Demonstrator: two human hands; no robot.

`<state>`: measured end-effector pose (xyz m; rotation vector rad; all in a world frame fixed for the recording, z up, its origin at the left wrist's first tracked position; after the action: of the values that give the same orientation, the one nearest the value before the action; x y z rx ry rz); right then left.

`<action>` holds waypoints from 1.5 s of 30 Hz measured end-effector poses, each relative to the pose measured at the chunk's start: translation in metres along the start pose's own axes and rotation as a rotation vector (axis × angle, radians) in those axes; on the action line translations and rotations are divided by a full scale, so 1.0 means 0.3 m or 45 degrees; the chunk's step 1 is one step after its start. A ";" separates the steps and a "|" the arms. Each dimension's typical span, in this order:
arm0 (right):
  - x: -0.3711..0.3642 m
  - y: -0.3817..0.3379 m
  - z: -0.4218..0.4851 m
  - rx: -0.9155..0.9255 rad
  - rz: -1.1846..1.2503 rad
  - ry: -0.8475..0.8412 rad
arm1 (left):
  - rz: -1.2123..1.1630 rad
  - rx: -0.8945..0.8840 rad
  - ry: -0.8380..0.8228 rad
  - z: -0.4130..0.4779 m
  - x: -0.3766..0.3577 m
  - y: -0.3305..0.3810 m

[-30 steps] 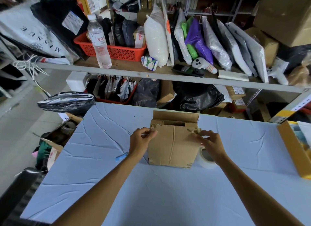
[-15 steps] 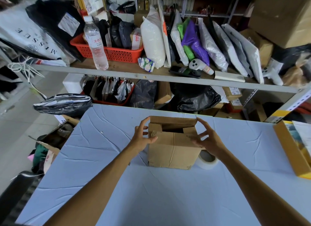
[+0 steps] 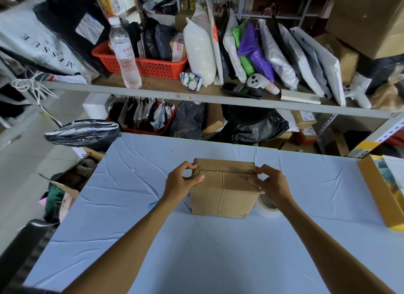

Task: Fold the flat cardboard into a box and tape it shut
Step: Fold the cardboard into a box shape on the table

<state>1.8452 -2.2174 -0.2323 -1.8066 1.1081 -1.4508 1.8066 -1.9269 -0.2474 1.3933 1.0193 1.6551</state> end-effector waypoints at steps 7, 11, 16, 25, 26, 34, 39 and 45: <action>-0.028 -0.006 0.026 0.013 -0.007 0.018 | -0.014 -0.031 0.091 0.008 0.016 0.013; -0.039 -0.020 0.048 0.071 -0.056 0.000 | 0.032 -0.082 0.078 0.027 0.012 0.020; -0.038 0.021 0.054 0.052 -0.030 0.055 | 0.053 -0.085 0.068 0.036 0.019 -0.010; -0.034 -0.026 0.054 0.113 -0.062 0.043 | 0.056 -0.088 0.057 0.065 0.027 -0.008; -0.033 -0.028 0.049 0.117 -0.060 0.047 | 0.046 -0.083 0.062 0.063 0.028 -0.010; -0.020 -0.028 0.033 0.126 -0.050 0.073 | 0.064 -0.045 0.053 0.058 0.030 0.004; -0.027 -0.018 0.026 0.092 -0.060 0.094 | 0.037 -0.009 0.023 0.050 0.027 -0.003; -0.004 -0.044 0.016 0.086 -0.051 0.088 | -0.038 -0.006 -0.018 0.046 0.023 0.021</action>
<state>1.8529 -2.2102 -0.2231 -1.7534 1.0487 -1.5657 1.8190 -1.9217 -0.2374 1.3784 1.0223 1.6225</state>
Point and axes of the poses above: each hand's wrist, its own z-axis towards the middle knuckle, its own x-axis out of the back of the hand, y = z × x, the point moved 10 cm from there along z, towards the middle knuckle, and after that the axes turned 10 degrees about -x, right-handed, at the moved point
